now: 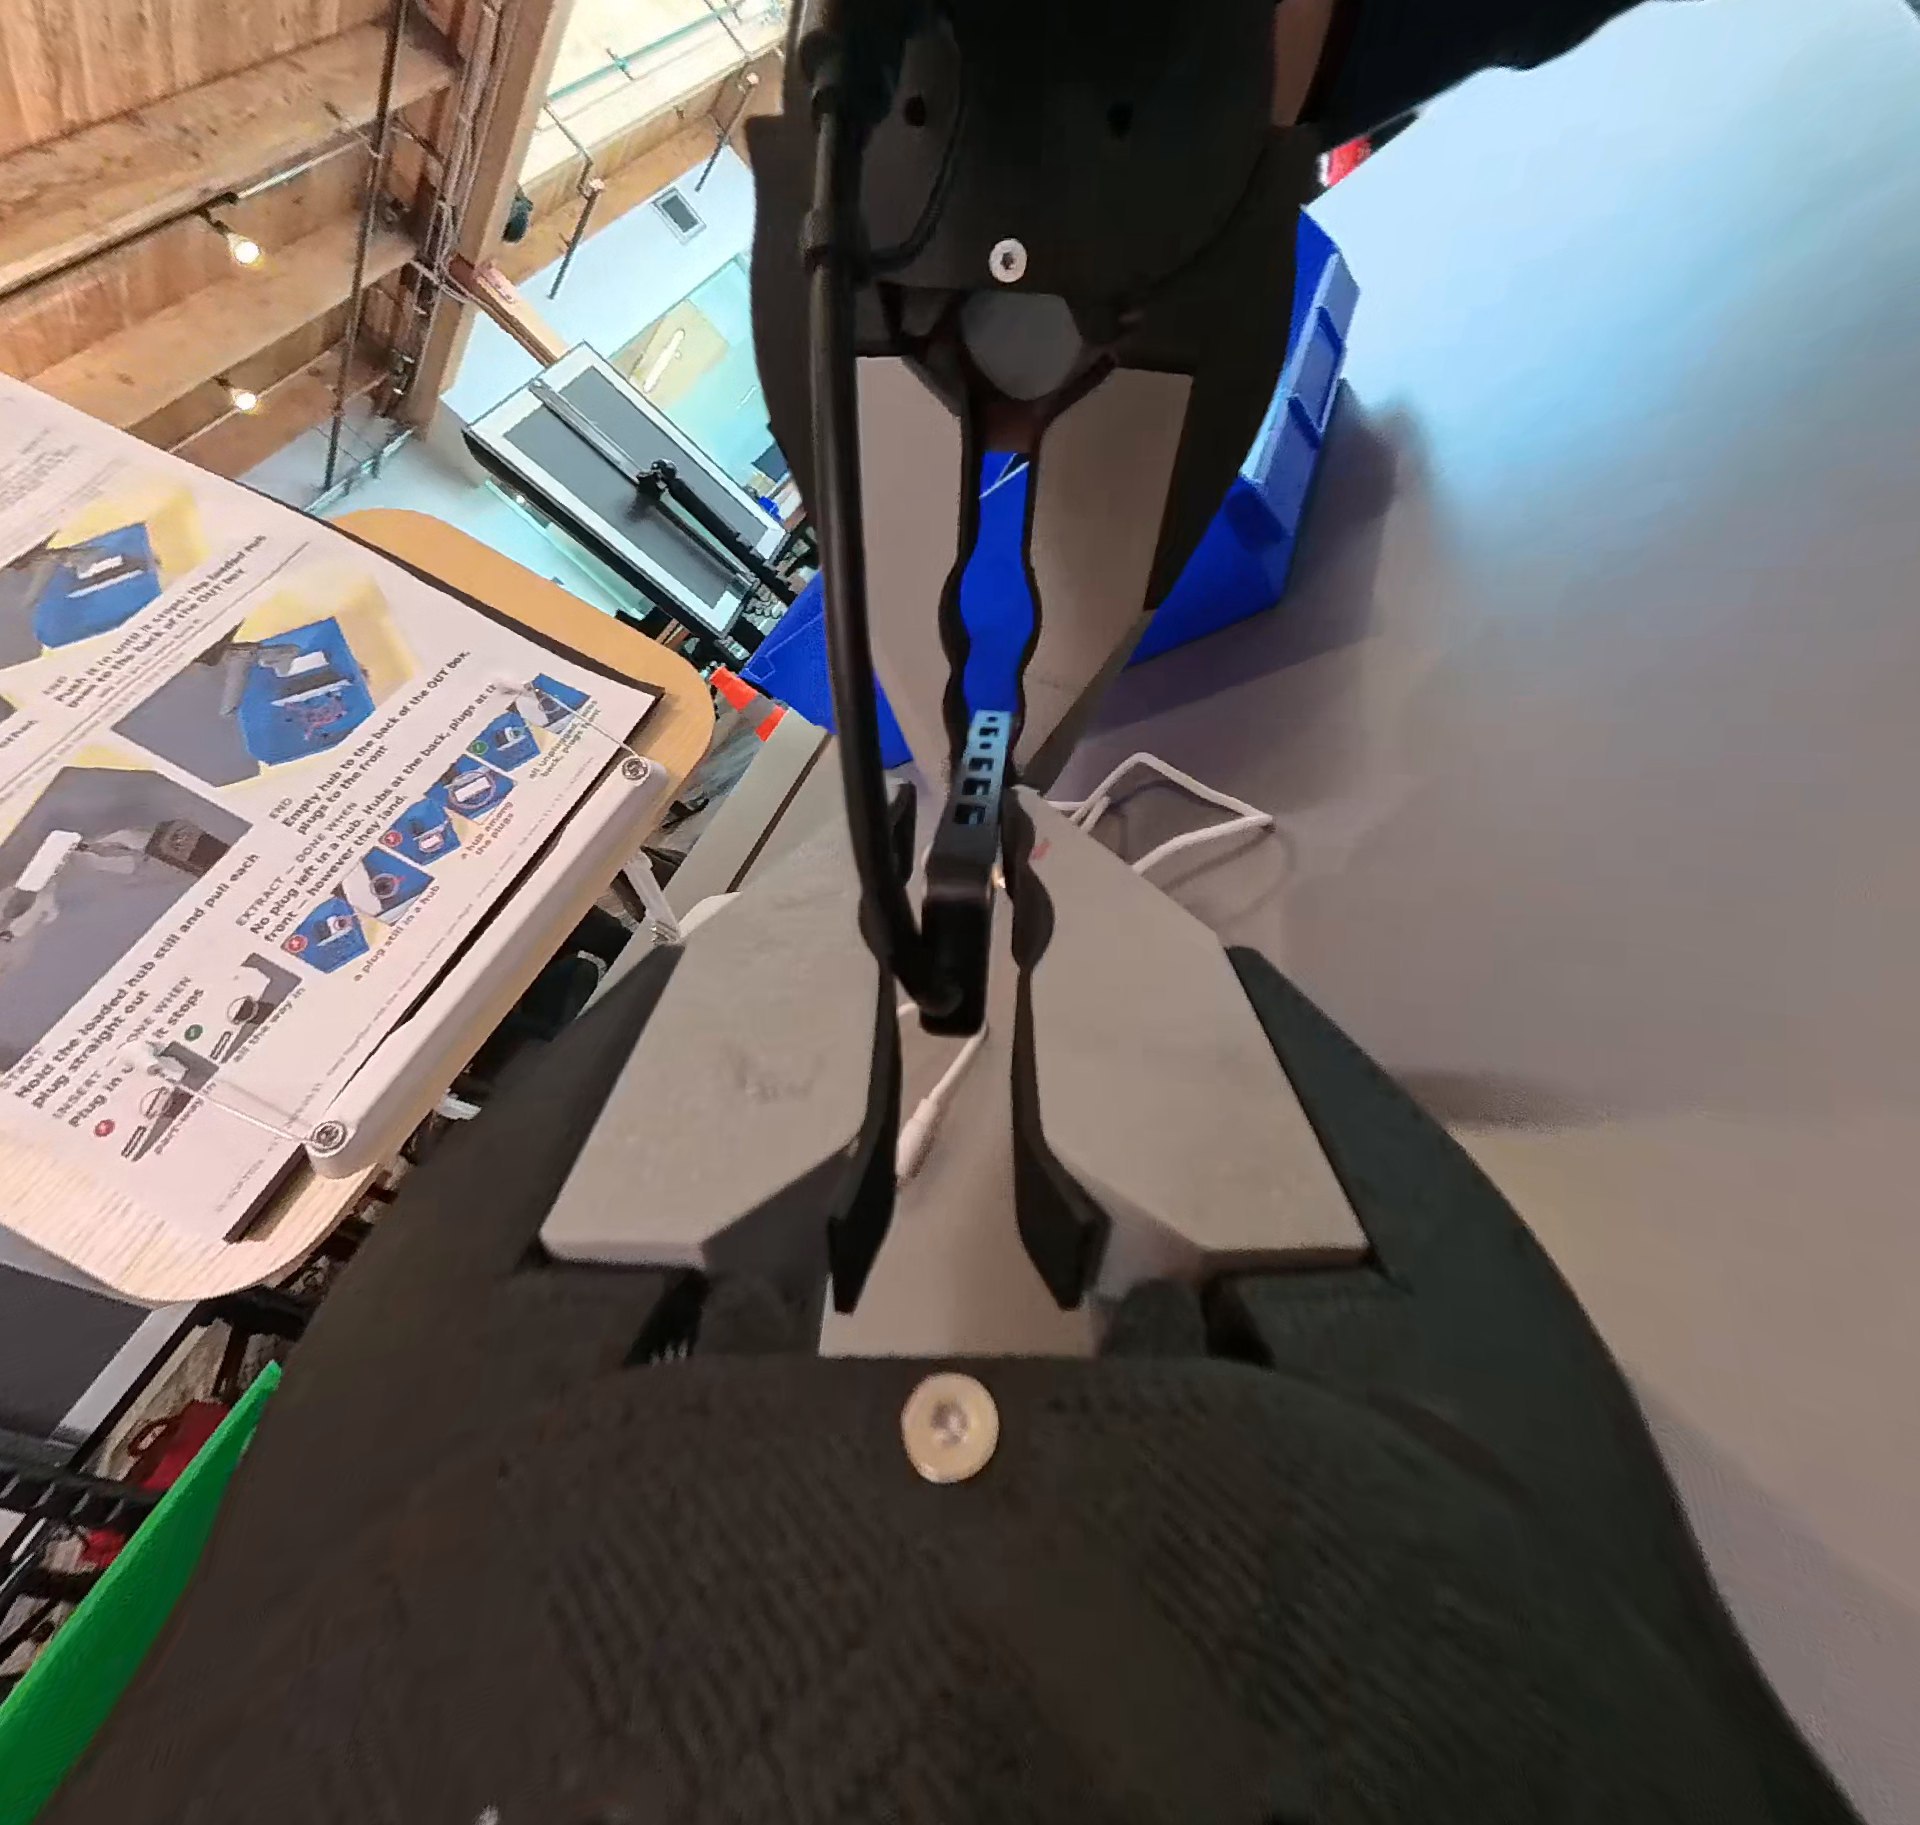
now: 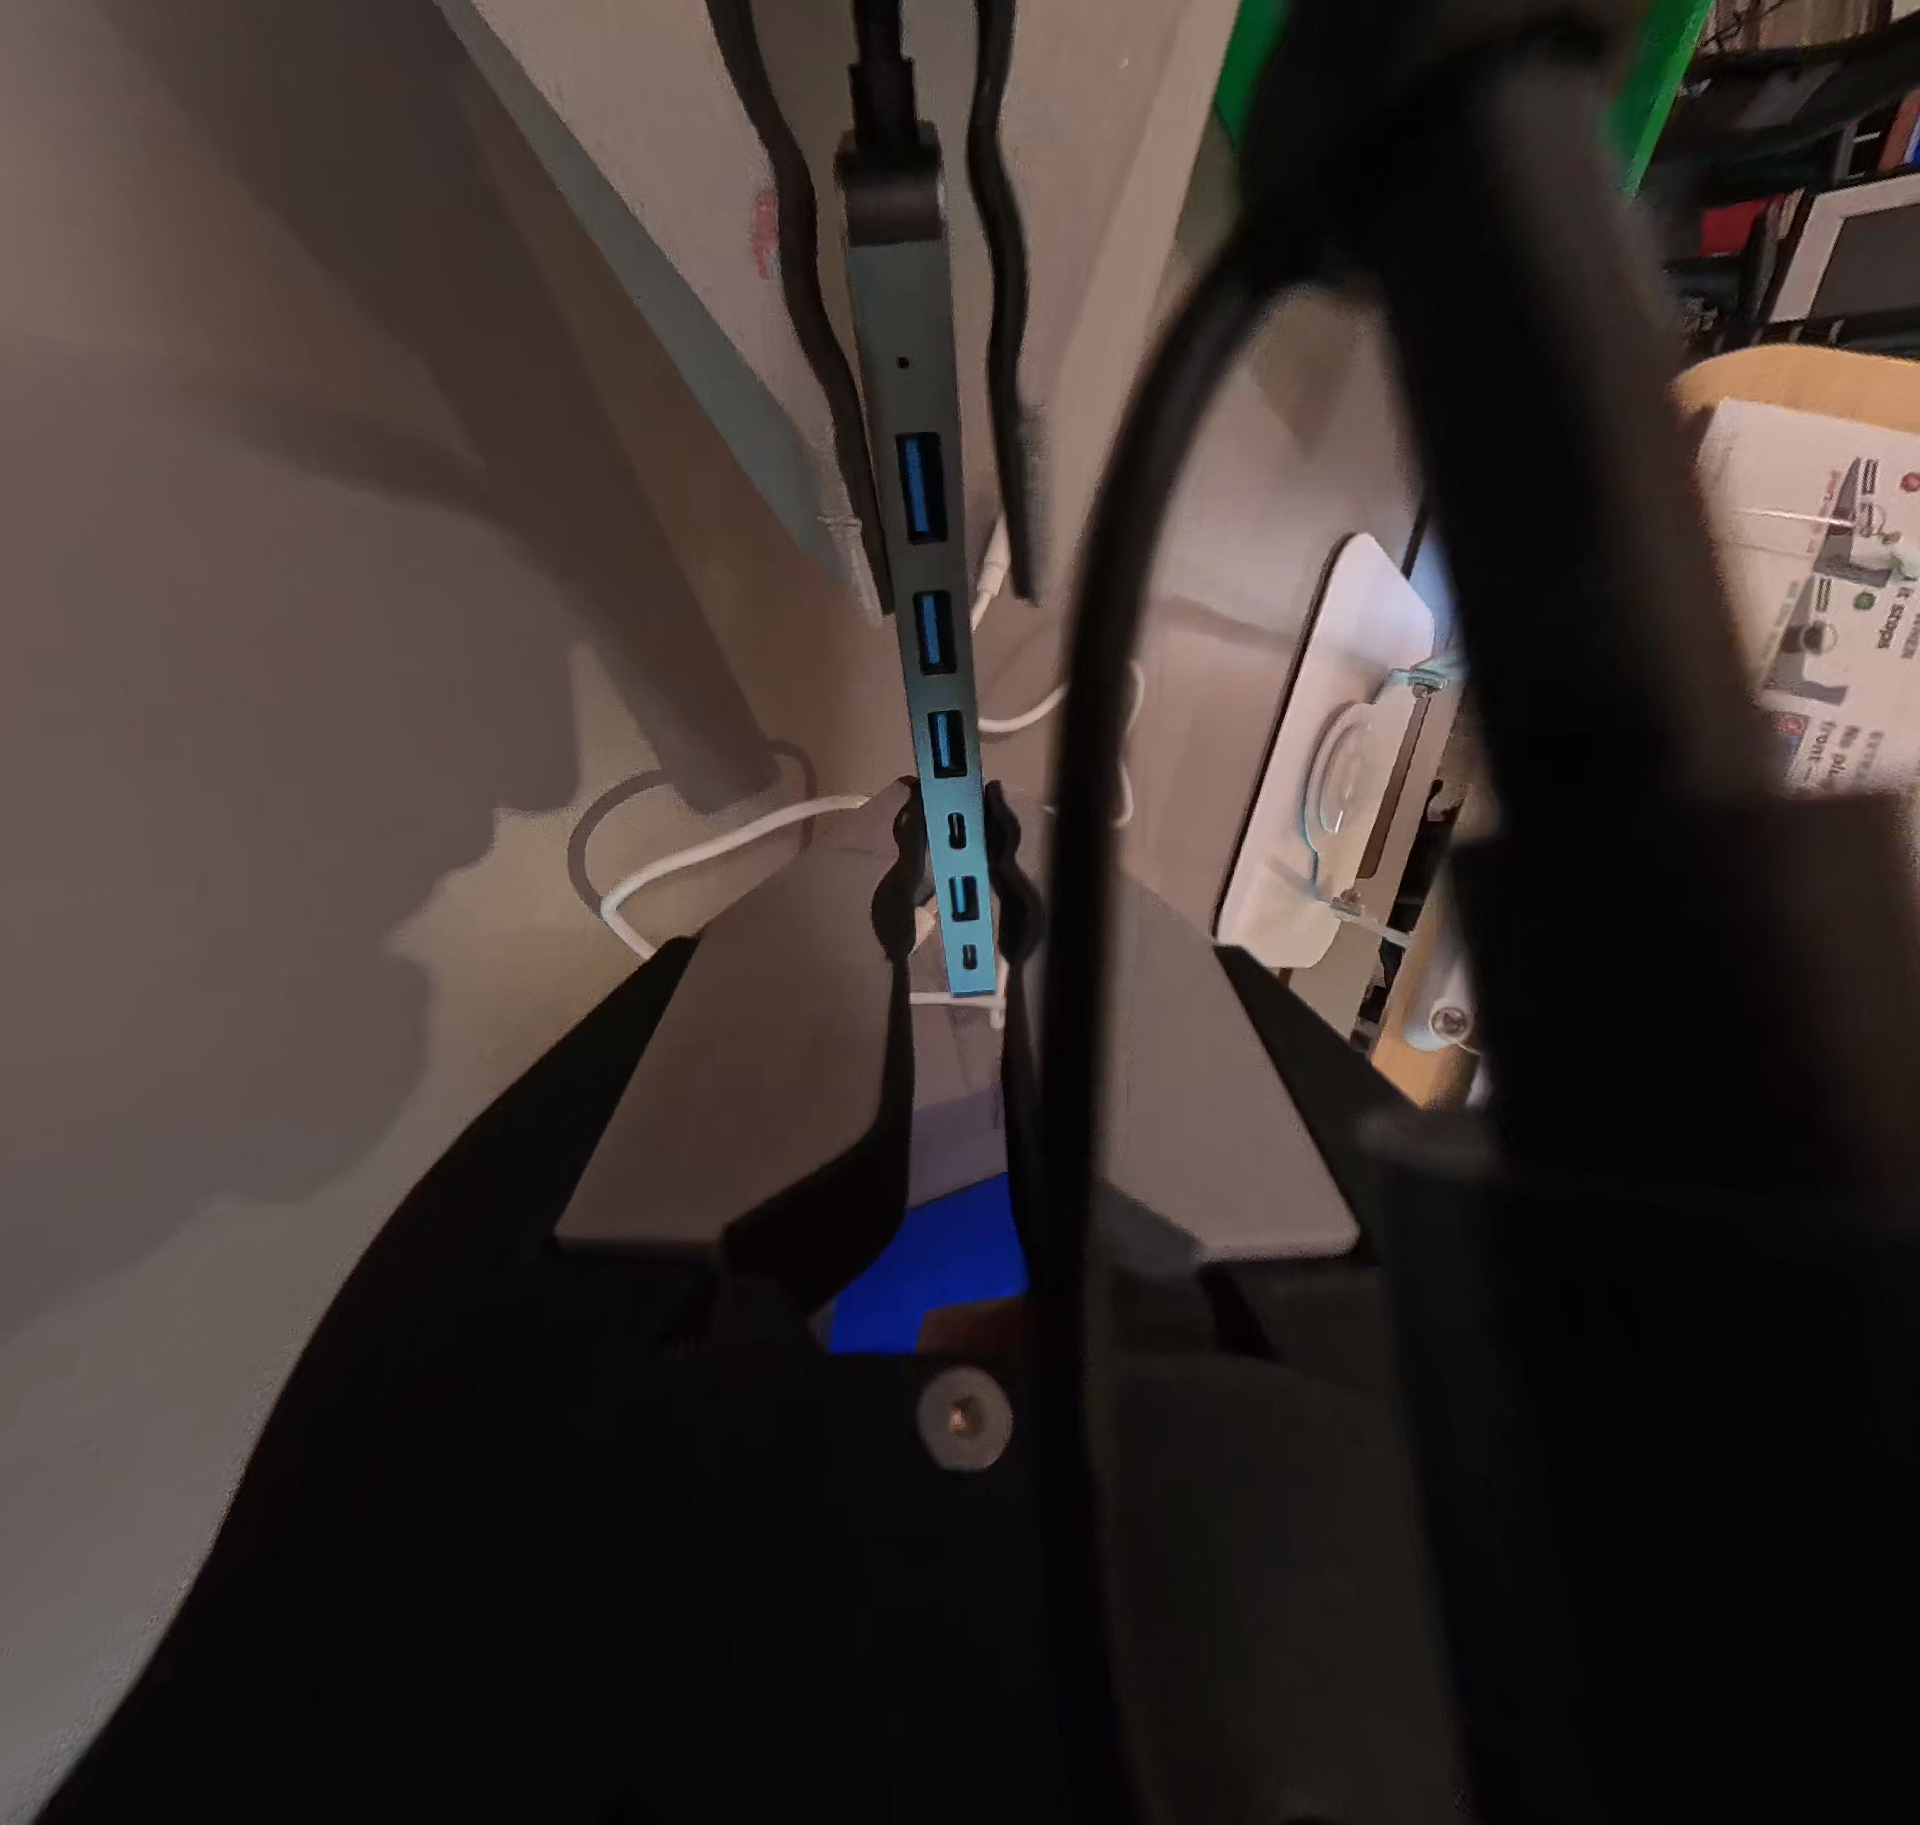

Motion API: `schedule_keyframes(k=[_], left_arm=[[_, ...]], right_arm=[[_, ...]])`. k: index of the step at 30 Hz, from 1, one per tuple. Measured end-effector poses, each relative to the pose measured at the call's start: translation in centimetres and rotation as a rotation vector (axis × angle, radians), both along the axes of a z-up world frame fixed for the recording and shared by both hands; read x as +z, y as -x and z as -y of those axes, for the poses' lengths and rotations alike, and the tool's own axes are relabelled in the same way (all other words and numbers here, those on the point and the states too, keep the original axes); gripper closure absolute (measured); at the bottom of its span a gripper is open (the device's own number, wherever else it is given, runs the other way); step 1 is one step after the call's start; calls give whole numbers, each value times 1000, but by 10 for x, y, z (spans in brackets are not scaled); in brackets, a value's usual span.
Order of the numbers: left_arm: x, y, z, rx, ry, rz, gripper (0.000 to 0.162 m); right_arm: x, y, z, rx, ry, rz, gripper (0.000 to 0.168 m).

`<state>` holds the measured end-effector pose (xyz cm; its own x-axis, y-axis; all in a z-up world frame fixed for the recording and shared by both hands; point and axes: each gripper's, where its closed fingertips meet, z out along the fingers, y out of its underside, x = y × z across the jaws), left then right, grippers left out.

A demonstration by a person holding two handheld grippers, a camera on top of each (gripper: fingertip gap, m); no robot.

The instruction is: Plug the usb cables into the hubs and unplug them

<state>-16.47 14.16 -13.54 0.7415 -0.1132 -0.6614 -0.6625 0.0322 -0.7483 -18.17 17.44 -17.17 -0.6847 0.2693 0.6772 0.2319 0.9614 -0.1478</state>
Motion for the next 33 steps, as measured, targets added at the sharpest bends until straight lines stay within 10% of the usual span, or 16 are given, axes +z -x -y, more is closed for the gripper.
schedule_keyframes(k=[8,12,17,33], left_arm=[[6,13,3,25,41,34,155],[17,37,9,95,-3,98,155],[16,59,8,181,14,187,156],[16,57,8,171,13,209,156]], right_arm=[[7,11,8,-60,136,-15,135],[17,18,-21,-285,279,-87,168],[-15,8,-51,-585,460,9,143],[-58,18,-92,-822,257,4,147]])
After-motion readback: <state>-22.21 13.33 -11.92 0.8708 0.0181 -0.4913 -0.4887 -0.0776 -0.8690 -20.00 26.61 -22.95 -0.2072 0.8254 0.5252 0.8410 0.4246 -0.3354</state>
